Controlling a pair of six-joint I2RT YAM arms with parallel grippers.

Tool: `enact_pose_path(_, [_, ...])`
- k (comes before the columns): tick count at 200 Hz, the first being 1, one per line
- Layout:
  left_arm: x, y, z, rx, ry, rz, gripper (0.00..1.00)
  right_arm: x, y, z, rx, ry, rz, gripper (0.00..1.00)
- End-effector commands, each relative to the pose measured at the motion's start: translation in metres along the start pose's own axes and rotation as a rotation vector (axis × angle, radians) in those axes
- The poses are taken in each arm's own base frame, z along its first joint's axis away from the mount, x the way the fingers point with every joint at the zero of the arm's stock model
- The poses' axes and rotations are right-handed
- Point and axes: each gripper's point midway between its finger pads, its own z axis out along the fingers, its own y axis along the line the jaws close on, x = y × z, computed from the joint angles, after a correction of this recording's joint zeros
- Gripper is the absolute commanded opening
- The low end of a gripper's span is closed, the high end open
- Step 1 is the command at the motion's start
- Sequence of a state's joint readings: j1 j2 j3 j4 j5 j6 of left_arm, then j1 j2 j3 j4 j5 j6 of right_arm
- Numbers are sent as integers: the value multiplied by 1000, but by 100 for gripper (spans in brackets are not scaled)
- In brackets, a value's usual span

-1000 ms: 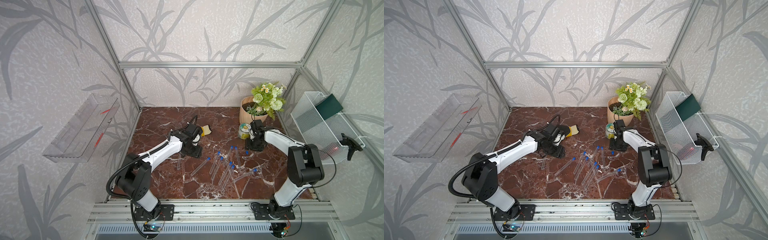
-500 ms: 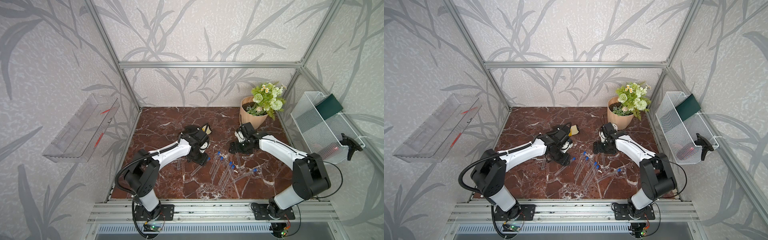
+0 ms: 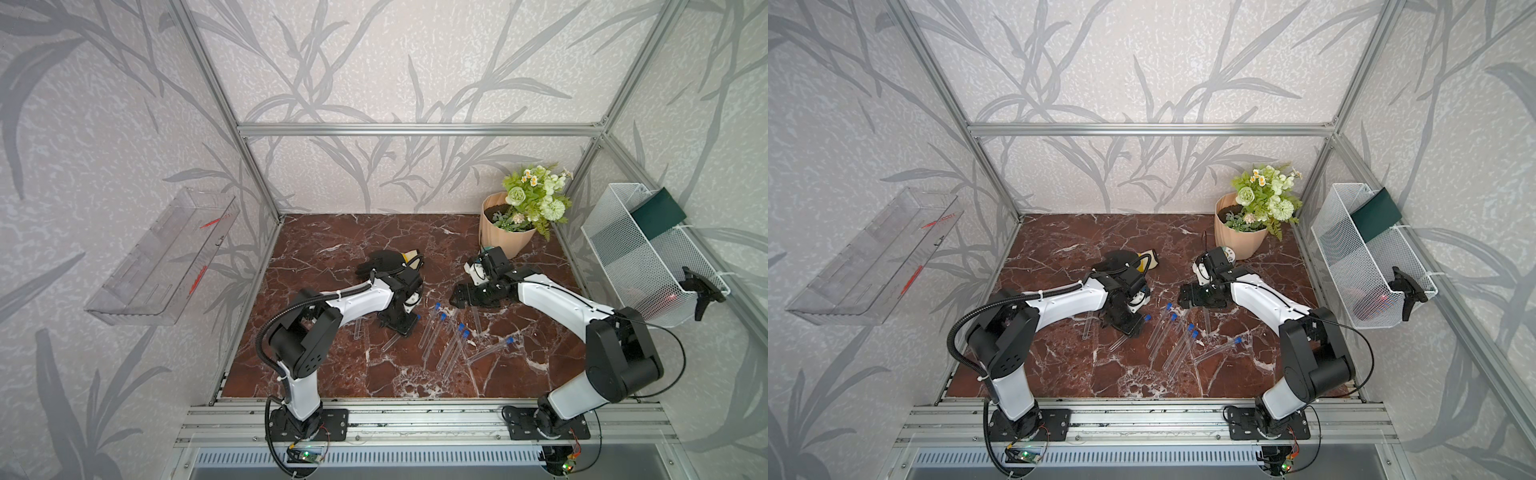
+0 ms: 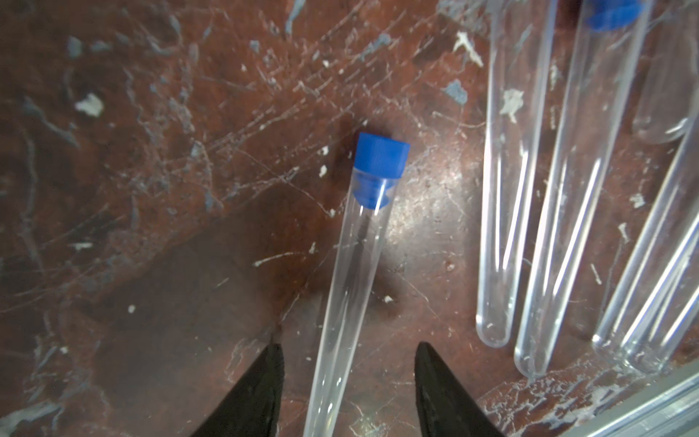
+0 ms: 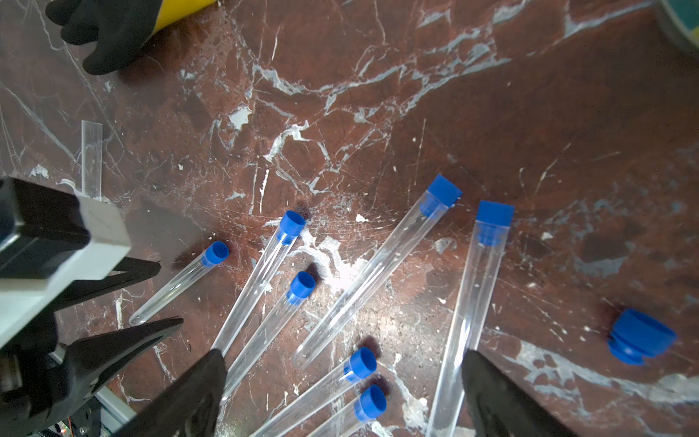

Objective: Remove stoppers from test tubes
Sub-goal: Pick up the test tube at the center of the board.

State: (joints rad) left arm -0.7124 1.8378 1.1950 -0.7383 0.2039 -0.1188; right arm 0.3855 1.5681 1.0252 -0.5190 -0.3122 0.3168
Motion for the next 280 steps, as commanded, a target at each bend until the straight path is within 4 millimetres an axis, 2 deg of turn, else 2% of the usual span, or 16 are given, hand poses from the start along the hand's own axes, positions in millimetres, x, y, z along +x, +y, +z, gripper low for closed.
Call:
enact_pose_path(1, [-4,2,-2,-40,6,51,54,-10,9,-10,-21,-34,-25,99])
enact_pose_path(54, [-3,4,7,-76,29,70,46,-12,9,-11,-26,-45,-13,99])
enact_pose_path(91, [-2,5,10,-95,31,82,38,-16,0,-16,-20,-58,14,99])
enact_pose_path(122, [-2,4,11,-99,35,94,25,-21,-5,-22,-24,-76,40,99])
enact_pose_path(198, [-2,1,14,-108,39,108,15,-20,-4,-22,-37,-80,57,99])
enact_pose_path(236, [-5,-4,4,-85,11,104,10,-21,-1,-23,-59,-85,53,99])
enact_pose_path(280, [-14,-17,-28,30,-60,91,10,-17,10,-27,-121,-93,29,99])
